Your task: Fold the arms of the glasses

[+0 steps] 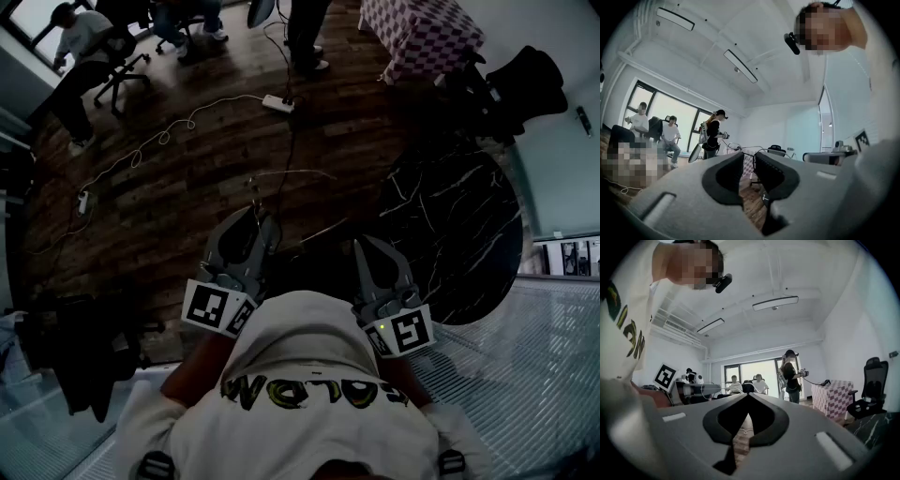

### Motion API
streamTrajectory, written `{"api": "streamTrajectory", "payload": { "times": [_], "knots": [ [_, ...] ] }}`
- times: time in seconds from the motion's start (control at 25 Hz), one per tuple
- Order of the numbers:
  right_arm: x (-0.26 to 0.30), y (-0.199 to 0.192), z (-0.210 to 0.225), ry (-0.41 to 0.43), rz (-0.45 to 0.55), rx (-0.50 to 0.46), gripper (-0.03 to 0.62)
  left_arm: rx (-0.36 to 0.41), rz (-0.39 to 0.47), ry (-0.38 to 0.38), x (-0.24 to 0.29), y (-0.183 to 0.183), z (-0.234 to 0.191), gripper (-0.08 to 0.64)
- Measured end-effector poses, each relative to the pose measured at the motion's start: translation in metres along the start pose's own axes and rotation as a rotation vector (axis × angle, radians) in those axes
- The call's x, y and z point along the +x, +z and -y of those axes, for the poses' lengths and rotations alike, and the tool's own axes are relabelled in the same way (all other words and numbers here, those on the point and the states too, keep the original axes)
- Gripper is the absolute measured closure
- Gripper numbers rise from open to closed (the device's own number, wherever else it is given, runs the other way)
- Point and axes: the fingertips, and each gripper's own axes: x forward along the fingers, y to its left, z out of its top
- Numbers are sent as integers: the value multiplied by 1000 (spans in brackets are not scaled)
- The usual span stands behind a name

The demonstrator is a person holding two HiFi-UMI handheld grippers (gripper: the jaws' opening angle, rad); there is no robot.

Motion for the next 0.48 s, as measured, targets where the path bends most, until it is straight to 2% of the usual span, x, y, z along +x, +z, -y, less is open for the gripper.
{"api": "streamTrajectory", "payload": {
  "times": [0.16, 0.36, 0.48],
  "knots": [
    [-3, 3, 2, -12, 4, -45, 589, -10, 6, -3, 0, 0, 4, 479],
    [-3, 7, 1, -3, 15, -45, 588, -14, 7, -7, 3, 1, 6, 479],
    [-3, 6, 1, -1, 13, -60, 558, -17, 5, -10, 4, 1, 7, 479]
  ]
}}
